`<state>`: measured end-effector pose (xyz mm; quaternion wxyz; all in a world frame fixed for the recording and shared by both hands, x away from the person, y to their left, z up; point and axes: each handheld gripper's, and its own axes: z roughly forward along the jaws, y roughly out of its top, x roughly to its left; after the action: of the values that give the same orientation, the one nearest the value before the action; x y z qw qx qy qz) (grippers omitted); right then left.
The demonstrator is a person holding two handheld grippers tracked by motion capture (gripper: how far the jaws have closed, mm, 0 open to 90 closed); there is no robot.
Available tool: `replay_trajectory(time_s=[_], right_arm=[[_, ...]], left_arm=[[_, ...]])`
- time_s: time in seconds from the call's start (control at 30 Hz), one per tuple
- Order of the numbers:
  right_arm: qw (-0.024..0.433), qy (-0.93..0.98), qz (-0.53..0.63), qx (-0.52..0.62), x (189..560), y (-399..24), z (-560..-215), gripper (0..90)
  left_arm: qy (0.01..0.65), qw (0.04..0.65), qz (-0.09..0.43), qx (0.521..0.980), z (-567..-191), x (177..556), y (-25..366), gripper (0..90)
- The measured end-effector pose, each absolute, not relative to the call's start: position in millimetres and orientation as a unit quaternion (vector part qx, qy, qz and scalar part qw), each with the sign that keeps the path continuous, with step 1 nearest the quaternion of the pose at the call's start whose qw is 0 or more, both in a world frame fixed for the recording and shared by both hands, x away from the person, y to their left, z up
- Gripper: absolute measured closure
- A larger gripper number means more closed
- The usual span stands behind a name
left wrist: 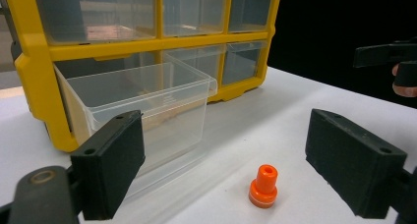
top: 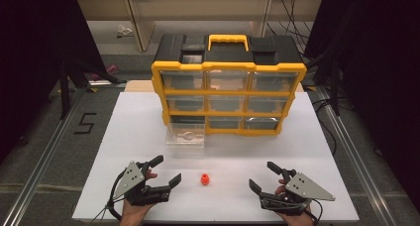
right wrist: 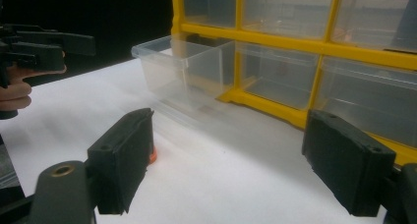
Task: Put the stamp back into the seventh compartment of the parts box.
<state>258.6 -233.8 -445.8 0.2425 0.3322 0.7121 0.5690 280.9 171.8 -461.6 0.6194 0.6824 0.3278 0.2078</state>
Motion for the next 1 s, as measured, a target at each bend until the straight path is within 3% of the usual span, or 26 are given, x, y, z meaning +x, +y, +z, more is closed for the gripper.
replay_trajectory(time_s=[0.6,1.0], right_arm=[[0.244,0.726,0.56,0.317,261,-232,-443,22.3],[0.194,0.771,0.531,0.292,272,-220,-434,23.5]], left_arm=[[0.328,0.621,0.208,0.68,-461,281,172,15.4],[0.328,0.62,0.211,0.681,-462,279,172,15.4]])
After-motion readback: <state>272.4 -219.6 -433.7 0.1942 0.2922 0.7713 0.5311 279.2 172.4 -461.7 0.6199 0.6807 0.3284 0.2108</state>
